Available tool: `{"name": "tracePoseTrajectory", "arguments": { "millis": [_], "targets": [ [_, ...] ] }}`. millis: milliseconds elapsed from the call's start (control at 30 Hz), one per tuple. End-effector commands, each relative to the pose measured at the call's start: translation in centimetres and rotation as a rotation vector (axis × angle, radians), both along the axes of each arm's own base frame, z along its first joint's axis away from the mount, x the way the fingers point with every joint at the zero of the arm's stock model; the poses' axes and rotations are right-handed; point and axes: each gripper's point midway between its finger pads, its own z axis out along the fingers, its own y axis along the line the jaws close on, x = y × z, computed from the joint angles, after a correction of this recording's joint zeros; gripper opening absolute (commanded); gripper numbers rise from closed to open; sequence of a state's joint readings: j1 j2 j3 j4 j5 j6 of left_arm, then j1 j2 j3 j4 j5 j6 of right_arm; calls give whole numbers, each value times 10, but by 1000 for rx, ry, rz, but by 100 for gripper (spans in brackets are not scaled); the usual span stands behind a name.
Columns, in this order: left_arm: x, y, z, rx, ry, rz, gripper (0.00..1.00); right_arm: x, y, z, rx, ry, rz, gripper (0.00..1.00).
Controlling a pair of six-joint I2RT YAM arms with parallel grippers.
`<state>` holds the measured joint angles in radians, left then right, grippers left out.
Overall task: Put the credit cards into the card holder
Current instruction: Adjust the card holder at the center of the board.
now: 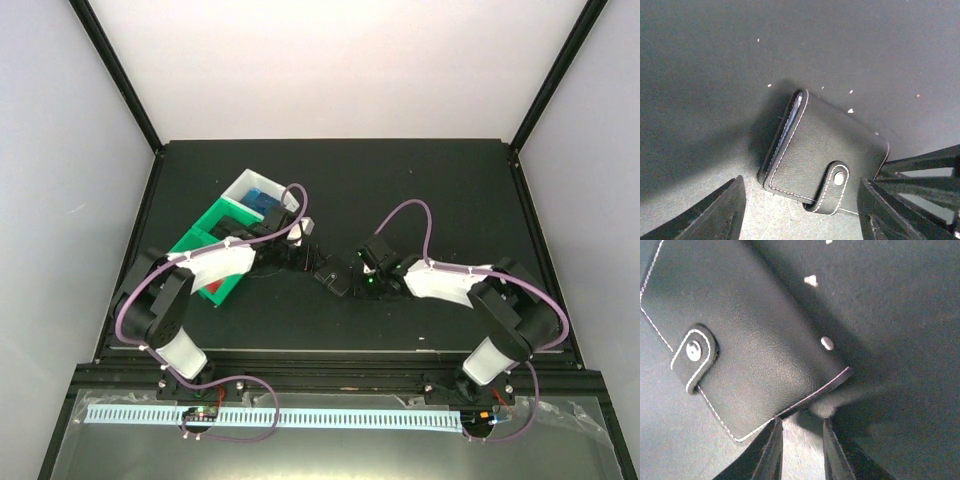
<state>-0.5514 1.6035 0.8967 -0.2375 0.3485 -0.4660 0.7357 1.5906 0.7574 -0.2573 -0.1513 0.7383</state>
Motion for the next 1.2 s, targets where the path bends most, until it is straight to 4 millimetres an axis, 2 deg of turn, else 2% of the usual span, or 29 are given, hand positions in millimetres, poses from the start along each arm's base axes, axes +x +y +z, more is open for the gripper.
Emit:
{"name": "tracePoseTrajectory", "arguments": {
  "millis": [0,133,267,433,567,700,800,900,1033,1100,1167],
  "targets": [
    [6,-15,2,-40,-13,-35,61,23,2,2,-9,-57,-17,24],
    [-1,-9,-11,-29,14,-24,60,41,-6,2,-91,-121,-15,24],
    [-11,-5,-28,-39,45,-10,50,64,-13,6,-191,-187,2,24],
    [-23,0,-42,-46,82,11,41,90,3,16,-206,-255,54,25],
    [-33,1,-37,-98,70,4,40,109,22,30,-179,-306,90,26],
    [-34,5,-25,-62,45,-22,46,118,17,59,-215,-348,75,31],
    [-23,16,-17,49,6,-17,55,105,12,72,-187,-349,77,37],
    [-5,18,-6,119,-36,-30,67,75,8,62,-123,-268,103,40],
    [16,0,8,116,-42,-88,74,35,10,42,-6,-147,138,40],
    [24,-11,11,90,-43,-115,74,21,12,34,41,-107,147,40],
    [28,-18,4,75,-19,-131,74,14,15,30,74,-87,155,40]
  ]
}}
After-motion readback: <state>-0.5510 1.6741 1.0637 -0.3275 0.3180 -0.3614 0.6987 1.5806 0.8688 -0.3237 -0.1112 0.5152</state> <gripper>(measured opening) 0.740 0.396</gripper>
